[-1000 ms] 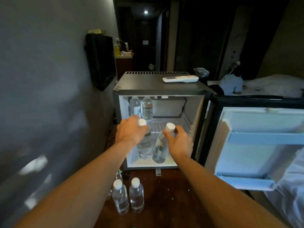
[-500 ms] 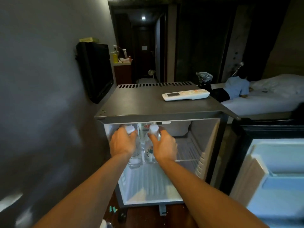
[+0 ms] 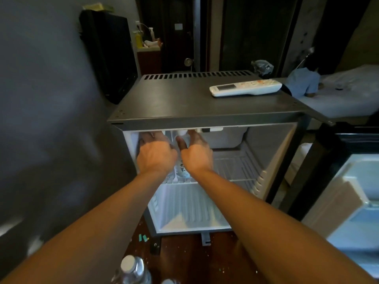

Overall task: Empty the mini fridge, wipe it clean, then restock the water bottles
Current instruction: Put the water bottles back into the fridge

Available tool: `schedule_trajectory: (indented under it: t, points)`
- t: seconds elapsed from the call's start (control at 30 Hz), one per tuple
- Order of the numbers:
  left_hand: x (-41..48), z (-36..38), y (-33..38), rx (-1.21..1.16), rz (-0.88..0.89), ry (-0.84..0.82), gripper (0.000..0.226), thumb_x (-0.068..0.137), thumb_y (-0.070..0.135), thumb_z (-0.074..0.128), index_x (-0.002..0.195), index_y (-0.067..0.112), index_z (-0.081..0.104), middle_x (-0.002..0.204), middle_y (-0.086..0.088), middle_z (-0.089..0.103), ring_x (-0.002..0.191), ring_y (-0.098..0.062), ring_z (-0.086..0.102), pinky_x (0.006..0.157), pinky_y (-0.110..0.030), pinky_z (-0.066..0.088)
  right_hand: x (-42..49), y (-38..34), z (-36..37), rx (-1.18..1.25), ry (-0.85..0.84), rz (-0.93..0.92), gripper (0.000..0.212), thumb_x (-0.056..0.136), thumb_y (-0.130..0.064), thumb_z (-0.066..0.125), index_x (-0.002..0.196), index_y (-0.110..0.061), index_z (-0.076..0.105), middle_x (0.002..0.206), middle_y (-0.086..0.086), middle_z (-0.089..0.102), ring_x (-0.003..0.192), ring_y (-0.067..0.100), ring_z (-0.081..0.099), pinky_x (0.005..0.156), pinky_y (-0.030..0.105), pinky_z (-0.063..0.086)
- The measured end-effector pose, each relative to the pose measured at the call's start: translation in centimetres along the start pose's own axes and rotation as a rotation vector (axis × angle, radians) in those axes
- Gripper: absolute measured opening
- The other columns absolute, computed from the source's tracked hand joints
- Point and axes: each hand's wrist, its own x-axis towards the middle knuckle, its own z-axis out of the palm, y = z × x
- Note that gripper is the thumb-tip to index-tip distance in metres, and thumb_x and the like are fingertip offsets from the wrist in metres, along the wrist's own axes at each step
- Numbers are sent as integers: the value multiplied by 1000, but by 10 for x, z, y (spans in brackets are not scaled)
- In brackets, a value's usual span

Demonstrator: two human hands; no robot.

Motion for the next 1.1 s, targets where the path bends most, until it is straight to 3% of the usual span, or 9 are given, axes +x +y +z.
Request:
schedule_trajectory:
  t: [0.17,0.3,0.43,0.57,0.67,0.73,0.8,0.97,1.1]
  points:
    - [-21,-25,-24,-62,58,-137,62,90,28,57,141,14,25,144,-19,31,126,-45,41,101,-49,38,-22,-1,-6,35,11,53,59,96,-37,52,145,-10,32,144,17,41,123,39,49,98,41,41]
    - [-53,-39,-58,119,145,-305,32,91,38,55,116,22,46,120,-11,56,107,-36,55,87,-44,47,-76,17,-8,-6,44,155,45,99,-32,47,137,-10,40,139,15,44,120,36,50,94,39,40]
    - [-104,-37,-90,164,69,-592,26,93,39,55,96,14,60,92,-12,68,79,-29,68,68,-41,60,-133,49,12,-15,-281,254,37,98,-36,48,127,-12,52,130,13,56,120,32,53,97,34,40]
    - [-157,-3,-130,318,-53,-791,30,86,39,62,99,13,67,79,-8,66,65,-25,68,51,-28,55,-202,80,35,-37,-657,267,62,86,-55,60,135,-19,49,137,6,54,125,27,51,104,38,41]
    - [-188,29,-159,367,-79,-774,43,86,36,64,123,16,56,112,-11,63,95,-29,64,72,-33,53,-236,100,51,-85,-754,210,60,79,-48,71,130,-23,53,130,3,60,118,25,56,99,41,47]
    - [-203,45,-172,334,-60,-708,49,91,31,59,135,20,42,130,-16,53,113,-35,57,88,-43,49,-249,108,60,-130,-666,177,46,83,-38,70,124,-27,55,123,2,63,112,24,59,95,42,49]
    - [-212,55,-178,279,-22,-598,49,95,29,51,140,24,34,135,-18,48,120,-39,51,93,-47,46,-258,114,66,-82,-537,196,40,85,-33,69,123,-30,56,122,0,64,112,22,58,95,42,49]
    - [-224,44,-147,231,55,-472,34,92,38,53,123,27,47,121,-9,59,111,-33,57,84,-42,49,-259,105,36,-21,-280,308,37,85,-36,69,120,-25,61,119,2,65,111,23,59,92,36,49]
    - [-193,9,-75,59,34,-308,34,87,50,57,108,24,56,112,-9,64,104,-36,60,80,-38,50,-218,77,-23,48,-94,229,36,82,-41,72,112,-22,66,113,4,69,104,26,63,88,40,51]
